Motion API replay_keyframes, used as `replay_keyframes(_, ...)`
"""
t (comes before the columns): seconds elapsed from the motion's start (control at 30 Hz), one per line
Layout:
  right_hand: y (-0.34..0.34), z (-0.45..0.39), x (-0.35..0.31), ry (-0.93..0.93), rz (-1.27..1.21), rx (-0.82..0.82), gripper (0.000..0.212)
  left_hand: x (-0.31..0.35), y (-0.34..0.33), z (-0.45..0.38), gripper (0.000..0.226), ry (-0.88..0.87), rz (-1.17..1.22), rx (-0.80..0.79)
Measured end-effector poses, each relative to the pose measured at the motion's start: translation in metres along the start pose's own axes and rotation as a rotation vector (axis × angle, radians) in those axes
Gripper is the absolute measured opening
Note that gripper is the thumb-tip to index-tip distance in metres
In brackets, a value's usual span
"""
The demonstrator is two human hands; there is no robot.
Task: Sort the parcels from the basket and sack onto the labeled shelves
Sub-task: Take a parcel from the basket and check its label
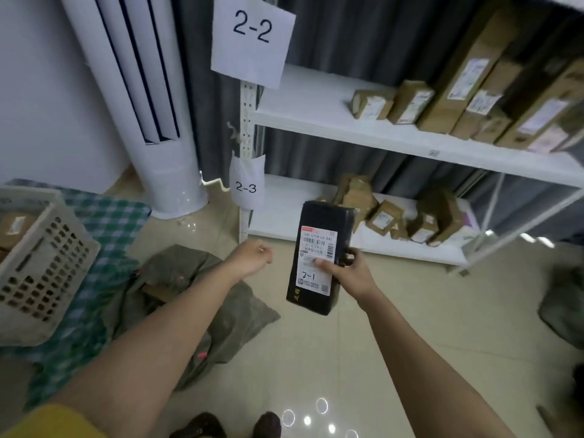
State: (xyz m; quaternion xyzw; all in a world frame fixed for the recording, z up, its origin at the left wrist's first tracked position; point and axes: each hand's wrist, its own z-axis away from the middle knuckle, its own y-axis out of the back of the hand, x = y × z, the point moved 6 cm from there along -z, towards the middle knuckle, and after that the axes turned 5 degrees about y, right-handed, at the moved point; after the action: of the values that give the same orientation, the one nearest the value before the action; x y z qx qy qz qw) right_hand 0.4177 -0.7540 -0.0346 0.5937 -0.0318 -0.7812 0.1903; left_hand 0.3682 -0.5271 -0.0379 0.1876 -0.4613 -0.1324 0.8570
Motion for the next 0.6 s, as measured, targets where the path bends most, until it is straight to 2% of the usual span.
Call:
replay_keyframes(0.13,0.057,-0.041,-0.037,0.088,0.063,0.095,0.082,0.059,-0.007,-0.038,0.007,-0.039,-0.05,0.056)
replay_keyframes(0.4,0.139,-0.131,-0.131,0.239,0.048,0.229,0.088,0.21,0.013,-0.104,0.021,-0.223,-0.274,0.166)
replay_keyframes(0.6,0.204,-0.192,-0.234,0.387,0.077,0.361,0.065,0.355,0.045,-0.141,0.022,-0.412,-0.296,0.291)
